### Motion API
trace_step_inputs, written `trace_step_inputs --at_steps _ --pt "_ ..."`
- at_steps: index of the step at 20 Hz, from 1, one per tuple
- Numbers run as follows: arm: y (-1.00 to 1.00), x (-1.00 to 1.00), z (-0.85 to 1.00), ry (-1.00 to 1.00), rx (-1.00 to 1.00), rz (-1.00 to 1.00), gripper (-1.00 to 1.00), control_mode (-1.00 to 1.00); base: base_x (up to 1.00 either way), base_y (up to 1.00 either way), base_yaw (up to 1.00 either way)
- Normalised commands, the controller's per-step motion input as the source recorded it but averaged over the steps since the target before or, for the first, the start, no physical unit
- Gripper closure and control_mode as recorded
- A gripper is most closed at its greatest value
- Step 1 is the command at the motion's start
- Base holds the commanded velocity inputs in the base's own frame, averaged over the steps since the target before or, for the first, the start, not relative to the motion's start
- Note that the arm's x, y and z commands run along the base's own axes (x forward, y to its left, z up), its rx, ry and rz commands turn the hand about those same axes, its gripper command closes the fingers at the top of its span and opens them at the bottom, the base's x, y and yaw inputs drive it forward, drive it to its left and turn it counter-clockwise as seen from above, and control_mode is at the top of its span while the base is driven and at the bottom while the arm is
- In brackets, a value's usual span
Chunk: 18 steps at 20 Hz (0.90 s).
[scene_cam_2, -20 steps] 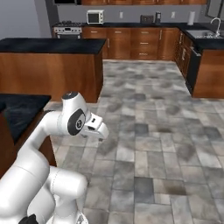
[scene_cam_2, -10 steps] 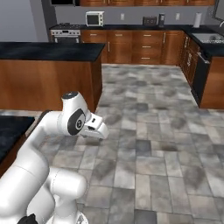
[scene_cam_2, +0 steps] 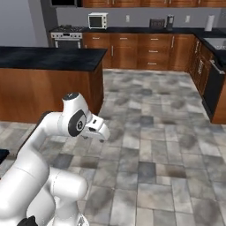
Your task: Take the chicken drumsticks from the pan and place one on each plate on the dining counter.
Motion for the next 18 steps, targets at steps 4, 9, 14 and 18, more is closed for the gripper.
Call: trace_step_inputs --at_steps 4,9,14,18 --pt "0.00 0.00 0.00 0.00 0.00 0.00 -1.00 1.00 1.00 -0.31 0.04" --pt "0.00 0.00 0.00 0.00 0.00 0.00 -1.00 1.00 1.00 -0.33 0.02" --pt "0.00 0.00 0.00 0.00 0.00 0.00 -1.00 1.00 1.00 -0.33 0.05" --pt "0.00 0.00 0.00 0.00 0.00 0.00 -1.00 1.00 1.00 -0.31 0.08"
